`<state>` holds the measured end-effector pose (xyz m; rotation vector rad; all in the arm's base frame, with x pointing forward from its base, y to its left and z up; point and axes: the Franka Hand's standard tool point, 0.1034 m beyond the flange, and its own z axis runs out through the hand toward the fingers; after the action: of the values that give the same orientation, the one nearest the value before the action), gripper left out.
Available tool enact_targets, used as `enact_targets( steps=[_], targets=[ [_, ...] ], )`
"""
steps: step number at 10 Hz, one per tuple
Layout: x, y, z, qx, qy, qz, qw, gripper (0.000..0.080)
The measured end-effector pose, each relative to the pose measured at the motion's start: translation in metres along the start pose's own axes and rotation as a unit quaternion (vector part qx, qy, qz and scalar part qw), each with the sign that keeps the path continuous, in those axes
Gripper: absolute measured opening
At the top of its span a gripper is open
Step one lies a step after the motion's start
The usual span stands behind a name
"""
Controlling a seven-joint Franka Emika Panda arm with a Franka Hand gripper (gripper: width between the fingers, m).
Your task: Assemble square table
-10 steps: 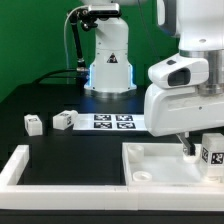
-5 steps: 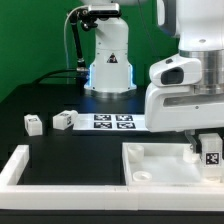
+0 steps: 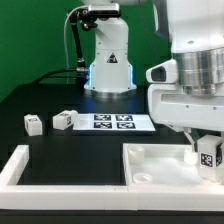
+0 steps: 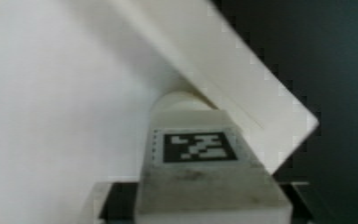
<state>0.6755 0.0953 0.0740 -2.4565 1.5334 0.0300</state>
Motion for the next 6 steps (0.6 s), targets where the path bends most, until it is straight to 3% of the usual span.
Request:
enact_targets(
  steps=[1, 2, 5, 6],
  targets=[
    [-0.0008, 0.0001, -0.0002, 0.005, -0.009, 0.057, 0.998, 0.0289],
    [-0.0046, -0.0013, 0.0004, 0.001, -0.013, 0.116, 0.993, 0.0291],
    [-0.0072, -0.0005, 0.0015, -0.008, -0.015, 0.064, 0.998, 0.0291],
    [-0.0067, 0.0012, 0.0033, -0.017, -0.004, -0.036, 0.999, 0.05]
  ],
)
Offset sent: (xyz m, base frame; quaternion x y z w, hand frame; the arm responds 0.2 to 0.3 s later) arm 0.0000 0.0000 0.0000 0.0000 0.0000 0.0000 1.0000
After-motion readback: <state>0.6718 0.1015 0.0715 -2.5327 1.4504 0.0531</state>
